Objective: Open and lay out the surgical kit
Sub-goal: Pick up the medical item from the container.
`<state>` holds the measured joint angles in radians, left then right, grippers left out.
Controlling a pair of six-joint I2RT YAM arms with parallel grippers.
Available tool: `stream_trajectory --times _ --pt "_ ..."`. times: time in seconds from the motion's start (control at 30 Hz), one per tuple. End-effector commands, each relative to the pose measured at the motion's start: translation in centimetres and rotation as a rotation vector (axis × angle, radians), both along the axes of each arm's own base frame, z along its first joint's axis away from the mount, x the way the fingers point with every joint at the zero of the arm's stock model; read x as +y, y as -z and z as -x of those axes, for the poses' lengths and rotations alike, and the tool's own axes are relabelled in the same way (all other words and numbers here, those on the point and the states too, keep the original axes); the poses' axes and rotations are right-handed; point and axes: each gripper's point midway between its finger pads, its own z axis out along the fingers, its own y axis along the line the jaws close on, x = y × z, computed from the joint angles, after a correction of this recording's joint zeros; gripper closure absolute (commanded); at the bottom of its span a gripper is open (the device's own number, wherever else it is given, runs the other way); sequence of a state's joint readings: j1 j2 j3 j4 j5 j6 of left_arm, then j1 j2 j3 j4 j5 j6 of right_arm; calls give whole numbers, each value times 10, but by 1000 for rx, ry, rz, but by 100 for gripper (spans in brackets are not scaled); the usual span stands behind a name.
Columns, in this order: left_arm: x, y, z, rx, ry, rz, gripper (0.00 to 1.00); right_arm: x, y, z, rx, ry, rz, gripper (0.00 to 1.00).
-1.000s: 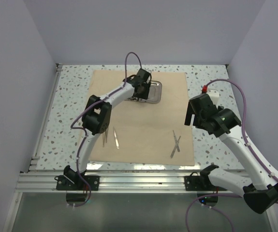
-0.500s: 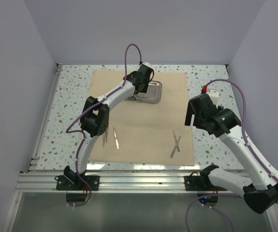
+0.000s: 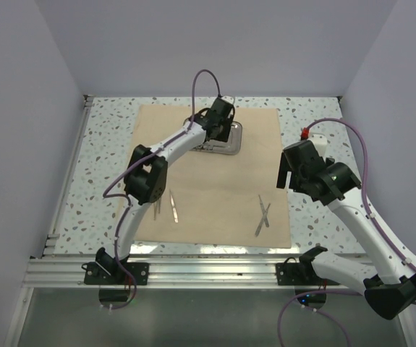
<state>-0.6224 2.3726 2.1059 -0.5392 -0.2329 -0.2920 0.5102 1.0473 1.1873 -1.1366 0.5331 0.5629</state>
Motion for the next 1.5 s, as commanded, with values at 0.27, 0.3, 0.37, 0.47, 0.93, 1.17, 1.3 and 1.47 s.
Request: stream_trajectory --times 0.27,0.3,0.37,0.47,0.93,1.17,1.3,1.47 --pt "10 51 -7 87 -29 -9 48 -2 -1 -5 -10 12 18 7" --pt "14 54 -8 92 -37 -11 48 -2 0 -5 -8 13 19 7" --pt "17 57 -8 98 -42 -14 48 -2 -1 -6 -10 15 18 7" --pt "21 63 -9 112 -47 -13 48 -1 -1 -6 -8 17 18 7" --pt "32 101 47 284 -30 -37 60 -3 1 -7 -8 29 24 7" --pt "31 111 63 315 -28 -57 60 -3 2 -4 -11 26 15 7" --pt "30 116 61 319 -29 -67 60 -3 3 -2 -9 23 13 7" --pt "34 125 49 326 -60 -112 60 -2 3 -3 -8 19 11 7"
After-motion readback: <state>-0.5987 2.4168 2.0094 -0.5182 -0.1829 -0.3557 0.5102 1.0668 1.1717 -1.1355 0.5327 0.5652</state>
